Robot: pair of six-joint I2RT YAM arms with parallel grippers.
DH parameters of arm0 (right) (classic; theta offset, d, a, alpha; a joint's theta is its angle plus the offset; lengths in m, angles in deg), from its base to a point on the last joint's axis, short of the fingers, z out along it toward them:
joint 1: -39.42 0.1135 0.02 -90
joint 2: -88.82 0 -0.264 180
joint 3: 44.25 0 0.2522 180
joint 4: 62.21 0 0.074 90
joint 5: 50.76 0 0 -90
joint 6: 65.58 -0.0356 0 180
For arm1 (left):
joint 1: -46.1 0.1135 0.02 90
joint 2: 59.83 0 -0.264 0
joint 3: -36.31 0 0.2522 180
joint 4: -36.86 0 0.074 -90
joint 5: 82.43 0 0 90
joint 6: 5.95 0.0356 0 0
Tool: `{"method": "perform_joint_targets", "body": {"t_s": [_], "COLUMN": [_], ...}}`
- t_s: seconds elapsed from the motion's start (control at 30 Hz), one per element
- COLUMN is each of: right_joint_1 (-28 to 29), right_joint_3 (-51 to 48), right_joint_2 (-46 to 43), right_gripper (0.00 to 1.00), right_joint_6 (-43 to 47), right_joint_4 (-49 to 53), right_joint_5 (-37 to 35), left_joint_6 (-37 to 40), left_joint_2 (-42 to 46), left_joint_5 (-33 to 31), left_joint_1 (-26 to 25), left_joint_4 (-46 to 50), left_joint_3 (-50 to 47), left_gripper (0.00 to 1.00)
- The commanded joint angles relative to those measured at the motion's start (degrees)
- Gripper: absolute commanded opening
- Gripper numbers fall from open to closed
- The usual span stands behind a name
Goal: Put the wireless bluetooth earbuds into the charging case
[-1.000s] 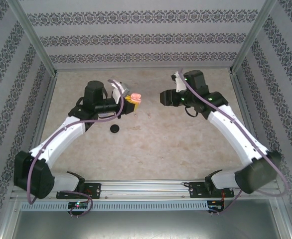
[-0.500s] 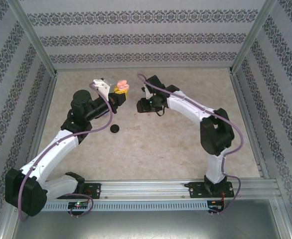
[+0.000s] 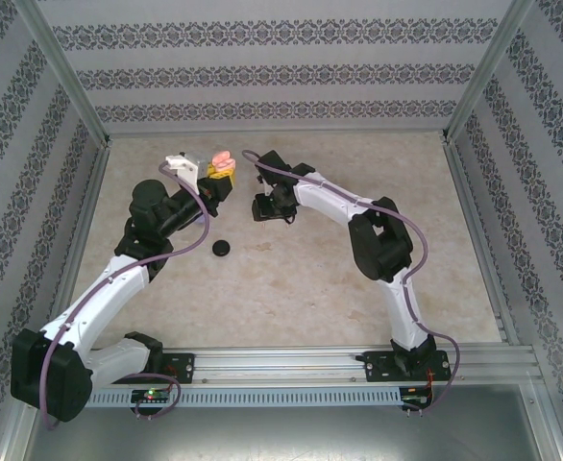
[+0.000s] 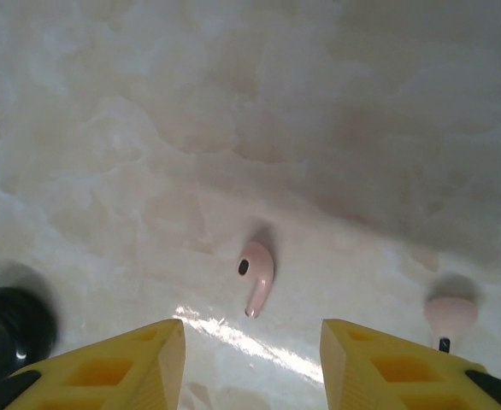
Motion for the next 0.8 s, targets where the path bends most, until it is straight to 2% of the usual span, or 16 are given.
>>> {"method": "perform_joint_targets", "body": {"t_s": [0.0,0.43,0.77], "right_joint_1": [0.74,1.33,2.21], "right_joint_3": [3.14,7.02,8.71], "right_joint_2": [2.4,7.7,9.82], "right_gripper": [0.45,0.42,0.38], "right_joint_6": [-1.18,-1.47,-1.64], "right_joint_4": [1.76,2.53,4.17], "right_joint_5": [0.23,1.61,-3.28], "left_joint_6": [-1.52,-3.14,-3.98], "left_joint_2": [0.4,-0.12,-0.33], "left_joint_5": [0.36,1.39,1.85], "left_joint_1": [1.09,3.32,4.0], "left_joint_4": [-4.49,-6.71,-7.76], "left_joint_3": [-0.83,-2.47,-3.16], "left_gripper": [0.0,0.0,0.0]}}
